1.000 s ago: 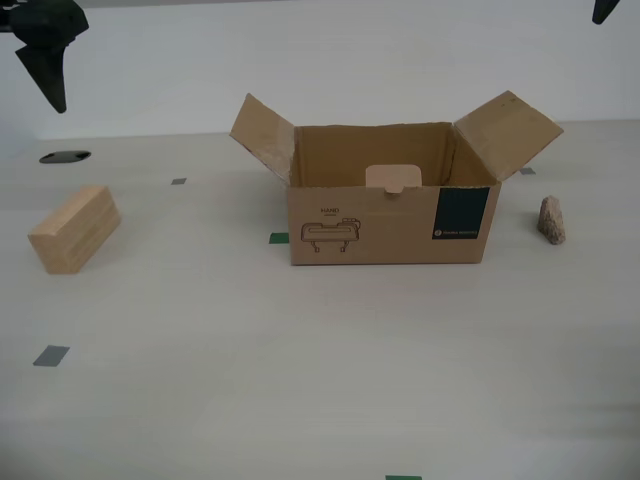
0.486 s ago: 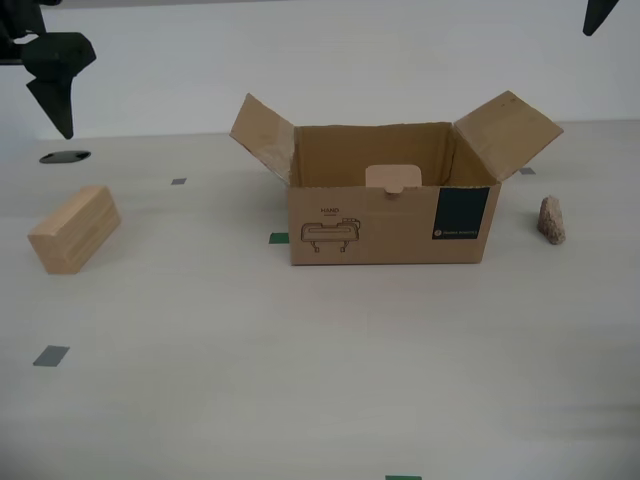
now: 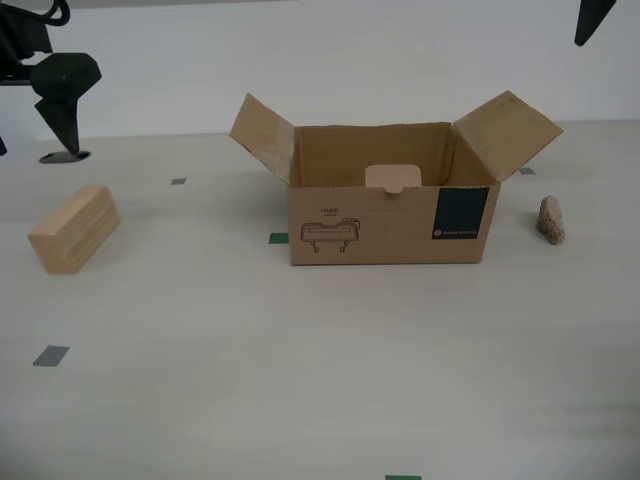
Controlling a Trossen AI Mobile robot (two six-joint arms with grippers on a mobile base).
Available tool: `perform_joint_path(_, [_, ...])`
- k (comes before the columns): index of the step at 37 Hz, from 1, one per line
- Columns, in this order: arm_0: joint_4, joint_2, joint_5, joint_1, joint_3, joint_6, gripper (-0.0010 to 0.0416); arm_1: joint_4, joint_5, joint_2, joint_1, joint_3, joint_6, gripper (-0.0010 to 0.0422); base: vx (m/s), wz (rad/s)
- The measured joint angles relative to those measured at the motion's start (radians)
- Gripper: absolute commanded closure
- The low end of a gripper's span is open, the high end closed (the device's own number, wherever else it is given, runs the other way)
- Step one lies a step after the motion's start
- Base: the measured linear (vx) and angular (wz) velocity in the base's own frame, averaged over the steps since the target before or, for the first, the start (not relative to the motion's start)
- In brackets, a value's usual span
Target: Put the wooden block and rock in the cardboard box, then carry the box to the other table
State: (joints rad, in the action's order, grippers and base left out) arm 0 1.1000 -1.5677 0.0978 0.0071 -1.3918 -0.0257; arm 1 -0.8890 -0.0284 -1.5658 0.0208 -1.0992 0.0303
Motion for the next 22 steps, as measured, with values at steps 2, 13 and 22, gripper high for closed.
perform_joint_path(2, [-0.009, -0.017, 0.000, 0.000, 0.000, 0.000, 0.0016, 0.009, 0.000, 0.000, 0.000, 0.012, 0.000, 0.0021, 0.000, 0.000])
perform_joint_path(13, [-0.037, -0.108, 0.000, 0.001, 0.000, 0.001, 0.0017, 0.065, 0.000, 0.000, 0.001, 0.070, 0.000, 0.0021, 0.000, 0.000])
perform_joint_path(22, [-0.056, -0.165, 0.000, 0.000, 0.000, 0.001, 0.0016, 0.107, 0.000, 0.000, 0.003, 0.072, 0.000, 0.0021, 0.000, 0.000])
